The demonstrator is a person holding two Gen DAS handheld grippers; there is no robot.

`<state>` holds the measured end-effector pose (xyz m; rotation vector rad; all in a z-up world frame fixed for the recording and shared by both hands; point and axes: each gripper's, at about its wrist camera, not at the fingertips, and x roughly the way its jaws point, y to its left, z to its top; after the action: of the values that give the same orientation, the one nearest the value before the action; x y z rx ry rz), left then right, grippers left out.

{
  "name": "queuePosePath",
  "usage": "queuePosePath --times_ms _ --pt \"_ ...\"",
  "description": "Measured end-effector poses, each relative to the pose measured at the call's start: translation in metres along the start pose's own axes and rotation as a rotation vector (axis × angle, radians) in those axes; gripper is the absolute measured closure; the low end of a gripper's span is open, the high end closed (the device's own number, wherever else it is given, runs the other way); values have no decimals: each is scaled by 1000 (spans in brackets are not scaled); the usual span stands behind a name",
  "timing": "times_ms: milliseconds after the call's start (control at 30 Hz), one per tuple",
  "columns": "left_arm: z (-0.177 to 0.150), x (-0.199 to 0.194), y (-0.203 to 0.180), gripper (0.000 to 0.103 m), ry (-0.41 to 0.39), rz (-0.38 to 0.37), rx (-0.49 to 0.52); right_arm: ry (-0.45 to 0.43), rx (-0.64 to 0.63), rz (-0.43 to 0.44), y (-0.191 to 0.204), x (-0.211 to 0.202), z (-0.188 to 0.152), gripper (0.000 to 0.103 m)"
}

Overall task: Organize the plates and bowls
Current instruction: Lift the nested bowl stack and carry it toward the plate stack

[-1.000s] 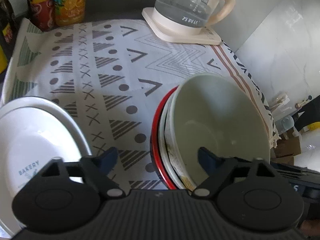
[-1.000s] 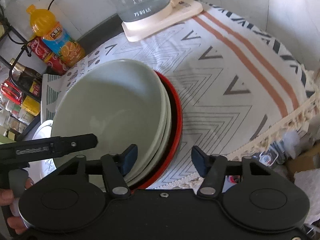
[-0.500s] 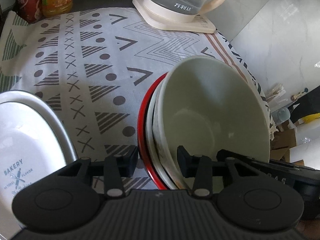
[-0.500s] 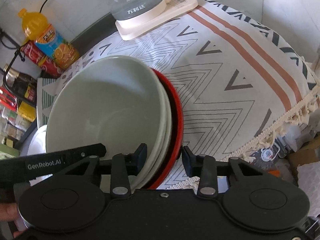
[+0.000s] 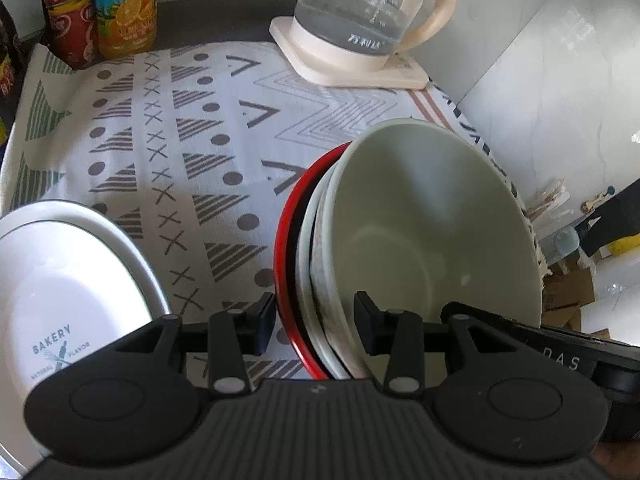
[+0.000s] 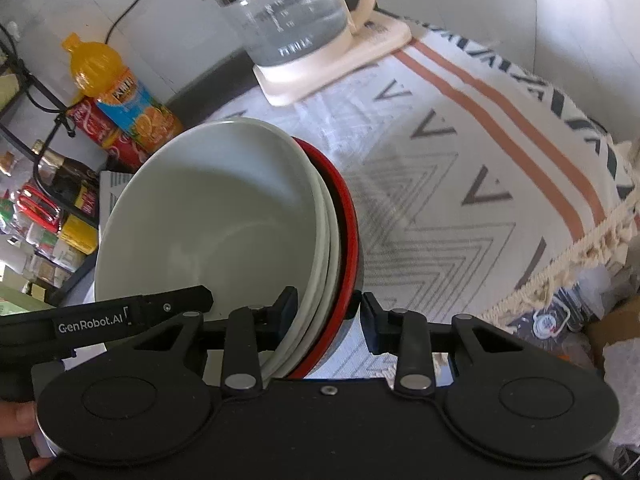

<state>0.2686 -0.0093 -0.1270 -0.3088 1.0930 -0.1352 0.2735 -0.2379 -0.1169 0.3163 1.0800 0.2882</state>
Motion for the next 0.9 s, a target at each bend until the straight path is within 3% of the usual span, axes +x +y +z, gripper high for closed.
queuePosePath --times_ms 600,900 --pt "3 -46 6 62 -107 29 -63 -48 -105 76 30 -16 13 70" --pt "-3 -64 27 62 -148 63 -145 -24 -181 123 57 -7 12 70"
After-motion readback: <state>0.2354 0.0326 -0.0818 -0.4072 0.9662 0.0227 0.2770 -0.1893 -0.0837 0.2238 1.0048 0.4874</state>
